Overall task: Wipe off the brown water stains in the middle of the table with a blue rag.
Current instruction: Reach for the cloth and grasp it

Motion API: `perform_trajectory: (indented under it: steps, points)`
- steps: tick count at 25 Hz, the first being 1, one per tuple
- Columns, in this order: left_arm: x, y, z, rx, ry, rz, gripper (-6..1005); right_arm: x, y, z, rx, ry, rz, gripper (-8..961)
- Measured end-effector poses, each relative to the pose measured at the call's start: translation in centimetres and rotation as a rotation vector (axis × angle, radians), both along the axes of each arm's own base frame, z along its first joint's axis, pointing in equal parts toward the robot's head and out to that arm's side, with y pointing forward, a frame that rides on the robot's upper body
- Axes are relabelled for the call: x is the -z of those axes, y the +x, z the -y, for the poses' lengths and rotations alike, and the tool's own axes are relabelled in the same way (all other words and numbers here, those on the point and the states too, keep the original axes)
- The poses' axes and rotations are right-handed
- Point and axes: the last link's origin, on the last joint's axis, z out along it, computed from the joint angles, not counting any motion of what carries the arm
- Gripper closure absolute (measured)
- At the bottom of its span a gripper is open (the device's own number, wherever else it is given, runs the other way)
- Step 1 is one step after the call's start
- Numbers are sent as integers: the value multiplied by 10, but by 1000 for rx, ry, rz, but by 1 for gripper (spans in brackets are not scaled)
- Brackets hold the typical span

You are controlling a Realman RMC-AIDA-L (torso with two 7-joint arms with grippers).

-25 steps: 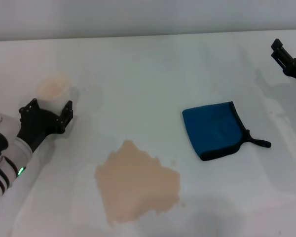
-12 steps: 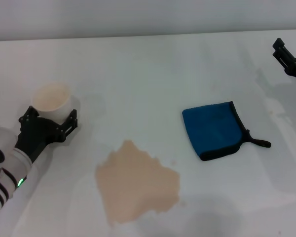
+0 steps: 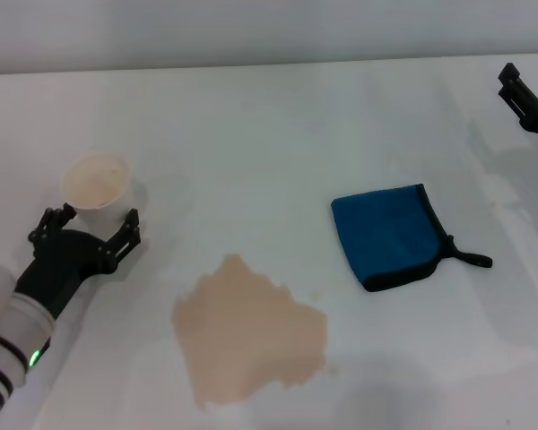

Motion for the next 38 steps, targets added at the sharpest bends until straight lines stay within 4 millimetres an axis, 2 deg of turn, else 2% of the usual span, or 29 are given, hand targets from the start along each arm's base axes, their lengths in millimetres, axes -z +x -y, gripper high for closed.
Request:
perform_trajectory:
  steps: [5, 13, 21, 25, 31, 35, 38]
  points:
    - [0, -8, 13, -30, 6, 17, 106, -2, -2, -3, -12, 2, 8, 82]
    - [2, -8, 40, -52, 46, 107, 107, -2, -3, -4, -18, 0, 14, 83]
    - [-13, -11, 79, -59, 179, 211, 107, 2, -9, -5, -47, -30, -12, 83]
    - [-21, -18, 84, -82, 221, 239, 107, 6, -21, -18, -114, -153, -43, 83]
    - [-41, -37, 86, -170, 326, 283, 107, 16, -42, -45, -141, -444, -49, 87]
    - [-56, -52, 89, -212, 383, 325, 107, 20, -67, -65, -137, -580, -25, 90]
    - [-59, -55, 88, -219, 388, 339, 106, 20, -87, -73, -183, -620, 4, 92]
